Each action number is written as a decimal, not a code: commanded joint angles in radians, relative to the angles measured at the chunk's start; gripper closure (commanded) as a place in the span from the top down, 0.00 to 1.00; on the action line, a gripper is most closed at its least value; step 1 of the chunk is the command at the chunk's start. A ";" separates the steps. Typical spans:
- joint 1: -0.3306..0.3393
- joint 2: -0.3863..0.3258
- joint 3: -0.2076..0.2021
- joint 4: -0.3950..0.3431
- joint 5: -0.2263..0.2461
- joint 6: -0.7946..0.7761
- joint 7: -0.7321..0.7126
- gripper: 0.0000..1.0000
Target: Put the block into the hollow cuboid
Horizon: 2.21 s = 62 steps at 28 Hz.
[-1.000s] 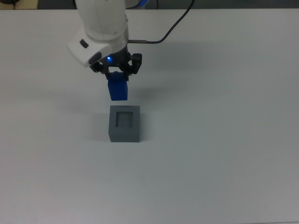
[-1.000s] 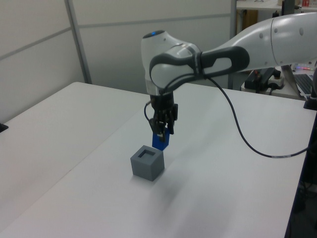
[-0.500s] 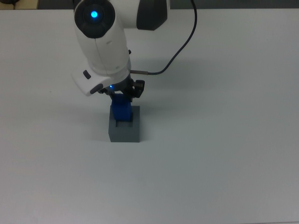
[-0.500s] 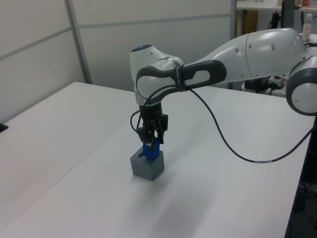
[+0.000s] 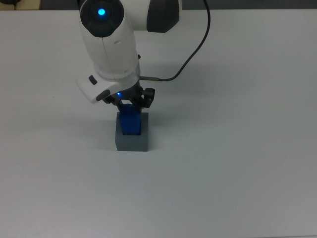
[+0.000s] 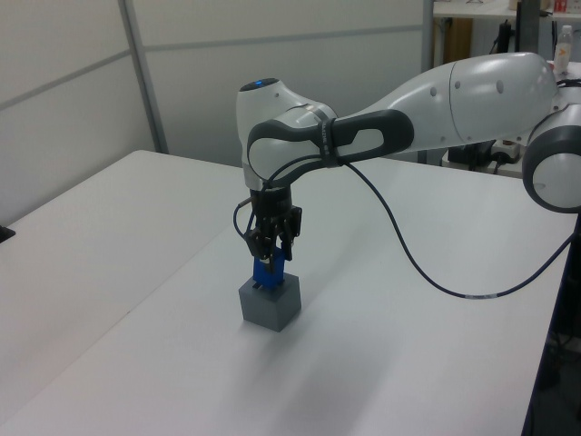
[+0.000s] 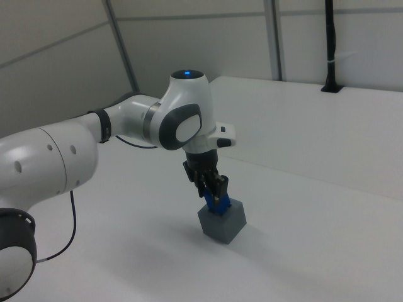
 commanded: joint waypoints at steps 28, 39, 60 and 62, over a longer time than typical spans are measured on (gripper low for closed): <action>0.005 0.021 -0.001 0.014 -0.043 0.010 -0.050 0.76; 0.005 -0.053 0.001 0.006 -0.043 -0.013 -0.039 1.00; -0.006 -0.307 -0.010 -0.014 -0.106 -0.304 -0.065 1.00; -0.005 -0.310 -0.009 -0.014 -0.115 -0.306 -0.069 1.00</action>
